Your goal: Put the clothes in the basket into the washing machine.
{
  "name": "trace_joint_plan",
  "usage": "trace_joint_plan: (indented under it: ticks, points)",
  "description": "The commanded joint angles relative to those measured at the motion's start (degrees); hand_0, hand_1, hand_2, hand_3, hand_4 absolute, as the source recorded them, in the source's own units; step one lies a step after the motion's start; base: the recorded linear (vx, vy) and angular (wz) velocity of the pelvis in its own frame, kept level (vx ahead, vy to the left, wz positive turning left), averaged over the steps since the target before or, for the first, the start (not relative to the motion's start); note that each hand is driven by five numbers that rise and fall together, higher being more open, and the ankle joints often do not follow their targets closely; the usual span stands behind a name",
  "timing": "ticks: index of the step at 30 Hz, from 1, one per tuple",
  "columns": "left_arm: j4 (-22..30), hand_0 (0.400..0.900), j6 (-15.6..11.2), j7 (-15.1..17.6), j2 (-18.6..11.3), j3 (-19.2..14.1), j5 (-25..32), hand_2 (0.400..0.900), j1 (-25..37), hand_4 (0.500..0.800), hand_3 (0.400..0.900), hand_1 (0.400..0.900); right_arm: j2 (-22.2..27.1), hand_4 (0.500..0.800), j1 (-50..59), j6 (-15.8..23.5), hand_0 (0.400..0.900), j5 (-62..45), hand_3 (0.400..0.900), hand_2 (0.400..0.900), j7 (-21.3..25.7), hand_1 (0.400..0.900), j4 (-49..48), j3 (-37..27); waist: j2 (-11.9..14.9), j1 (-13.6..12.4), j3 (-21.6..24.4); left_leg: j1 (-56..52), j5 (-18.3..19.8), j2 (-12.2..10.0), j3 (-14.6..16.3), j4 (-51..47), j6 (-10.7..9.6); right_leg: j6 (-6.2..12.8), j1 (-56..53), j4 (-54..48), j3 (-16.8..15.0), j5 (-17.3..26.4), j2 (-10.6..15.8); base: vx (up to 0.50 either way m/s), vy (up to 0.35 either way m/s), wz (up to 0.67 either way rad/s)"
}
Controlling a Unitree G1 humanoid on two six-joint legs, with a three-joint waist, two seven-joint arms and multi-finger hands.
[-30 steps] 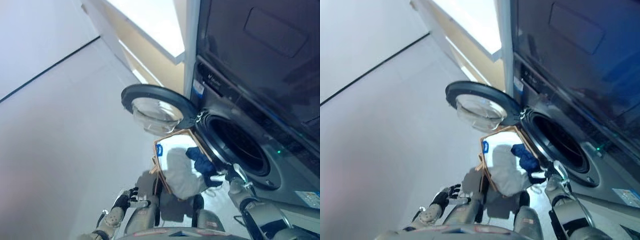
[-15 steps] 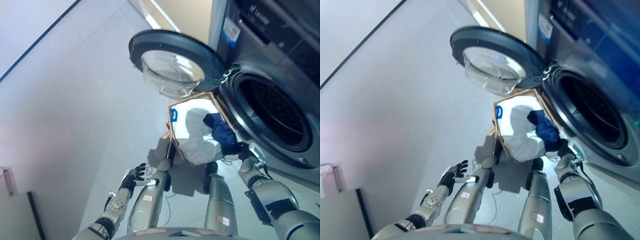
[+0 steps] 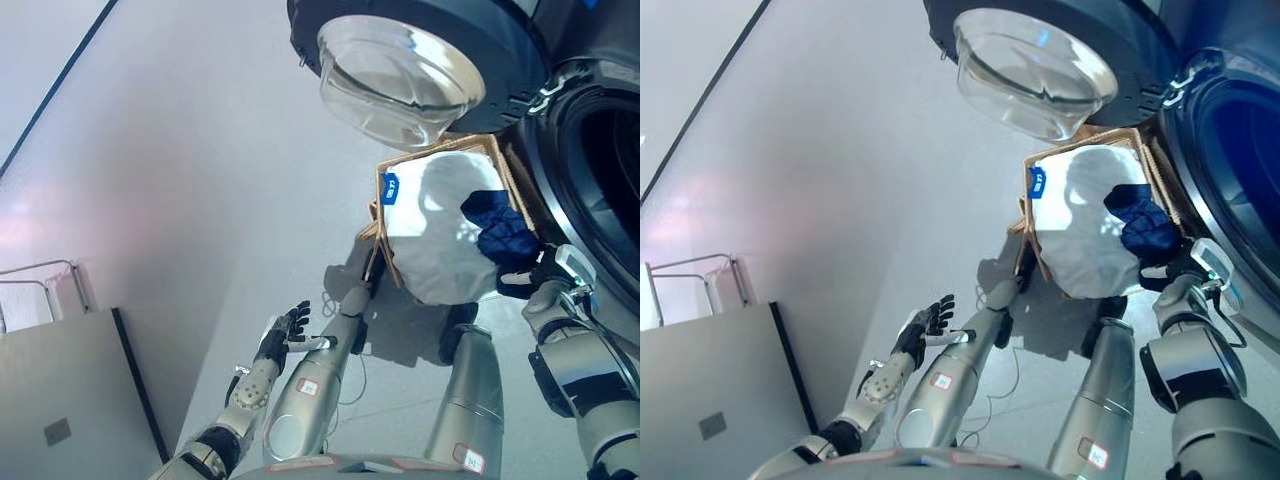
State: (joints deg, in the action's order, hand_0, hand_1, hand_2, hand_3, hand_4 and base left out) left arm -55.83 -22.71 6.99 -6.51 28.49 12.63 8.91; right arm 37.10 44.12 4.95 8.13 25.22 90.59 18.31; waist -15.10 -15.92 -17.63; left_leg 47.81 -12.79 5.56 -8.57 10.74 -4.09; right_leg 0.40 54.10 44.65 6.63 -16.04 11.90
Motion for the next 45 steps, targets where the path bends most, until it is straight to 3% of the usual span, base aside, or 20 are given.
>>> trace_joint_plan:
  ticks: [1, 8, 10, 17, 19, 27, 32, 38, 45]
  points:
    - [0.8, 0.9, -1.0, 1.8, -0.7, -0.4, 2.0, 0.9, -1.2, 0.8, 0.9, 0.9, 6.4, 0.8, 2.0, 0.6, 0.9, -0.3, 0.9, 0.9, 3.2, 0.9, -0.2, 0.2, -3.9, -0.4, -2.2, 2.1, 10.6, 4.4, 2.3, 9.6, 3.5, -0.21, -3.1, -8.4, -0.3, 7.2, -1.1, 0.01, -0.033, 0.19]
    - [1.1, 0.9, -1.0, 1.6, -1.1, -0.1, 1.7, 0.9, -2.1, 0.8, 0.9, 0.9, 4.2, 0.8, 1.8, 0.7, 0.9, -1.3, 0.9, 0.9, 3.4, 0.9, -0.6, -0.6, -4.1, -1.3, -2.4, 1.8, 10.3, 5.3, 1.0, 9.5, 3.7, -0.1, -3.4, -7.5, 0.6, 6.6, -0.6, 0.02, -0.013, 0.11]
    - [0.0, 0.9, -0.9, 1.6, -1.2, -0.2, 1.3, 0.9, -2.3, 0.8, 0.9, 0.9, 2.9, 0.5, 2.1, 0.4, 0.4, -1.2, 0.4, 0.4, 3.6, 0.4, -0.1, -0.7, -4.0, -1.6, -2.3, 1.5, 10.3, 5.6, 0.8, 9.7, 3.8, -0.11, -3.8, -7.6, 0.9, 6.6, -0.5, 0.0, 0.012, 0.06]
    - [-2.3, 0.9, -1.0, 1.9, -1.5, 0.1, 1.3, 0.9, -1.4, 0.8, 0.9, 0.9, 3.3, 0.5, 6.0, -0.4, 0.4, -0.9, 0.4, 0.4, 4.8, 0.4, -0.5, 0.1, -3.3, -1.8, -2.1, 0.7, 9.9, 5.6, 0.4, 9.0, 3.8, -0.08, -4.9, -8.5, 1.1, 7.1, -0.5, 0.0, 0.01, 0.01]
    - [-4.3, 0.9, -1.0, 2.1, -2.1, 0.2, 1.7, 0.9, 0.4, 0.8, 0.9, 0.9, 3.8, 0.5, 10.1, -0.1, 0.4, -0.8, 0.4, 0.4, 4.4, 0.4, -1.0, 1.8, -2.4, -1.0, -2.2, 0.5, 9.7, 5.3, 0.7, 8.5, 3.8, -0.16, -5.0, -9.2, 0.8, 7.6, -1.1, 0.0, 0.023, -0.19]
    - [-8.6, 0.9, -1.0, 3.5, -1.4, -2.4, 3.7, 0.9, 4.2, 0.8, 0.9, 0.9, -0.5, 0.5, 5.0, 1.0, 0.4, -1.9, 0.4, 0.4, 5.1, 0.4, -2.5, 0.1, -0.1, 2.9, -4.1, -0.8, 9.6, 4.6, 1.2, 7.8, 3.3, -0.41, -6.6, -11.1, 0.3, 8.4, -2.2, 0.0, 0.01, -0.1]
    - [-7.6, 0.9, -0.8, 3.7, -1.6, -2.8, 3.0, 0.9, 2.1, 0.8, 0.9, 0.9, -0.6, 0.5, 6.9, 1.0, 0.4, -4.3, 0.4, 0.4, 4.7, 0.4, -1.2, -0.7, -0.2, 2.0, -3.8, -3.0, 9.5, 4.5, 1.0, 6.9, 3.3, -0.2, -9.5, -13.1, 0.8, 8.9, -2.2, 0.01, -0.001, -0.03]
    - [-10.7, 0.9, -1.3, 4.3, -2.0, -3.8, 4.7, 0.9, 1.7, 0.8, 0.9, 0.9, -5.5, 0.5, 5.1, 6.3, 0.4, -18.5, 0.4, 0.4, 5.7, 0.4, -6.5, -8.7, 1.9, 4.3, -2.9, -8.0, 9.6, 3.3, 2.2, 3.6, 3.4, 0.5, -14.7, -19.2, -0.2, 10.9, -3.5, 0.04, 0.016, -0.28]
    - [-11.6, 0.9, -2.4, 4.5, -2.2, -4.0, 6.2, 0.9, 0.0, 0.8, 0.9, 0.9, -11.2, 0.5, 3.2, 14.8, 0.4, -42.3, 0.4, 0.4, 3.9, 0.4, -10.7, -20.2, 1.8, 5.9, -1.3, -12.8, 8.4, 2.1, 4.2, 0.3, 3.8, 1.21, -20.2, -26.4, -1.1, 14.7, -4.4, 0.0, 0.046, -0.31]
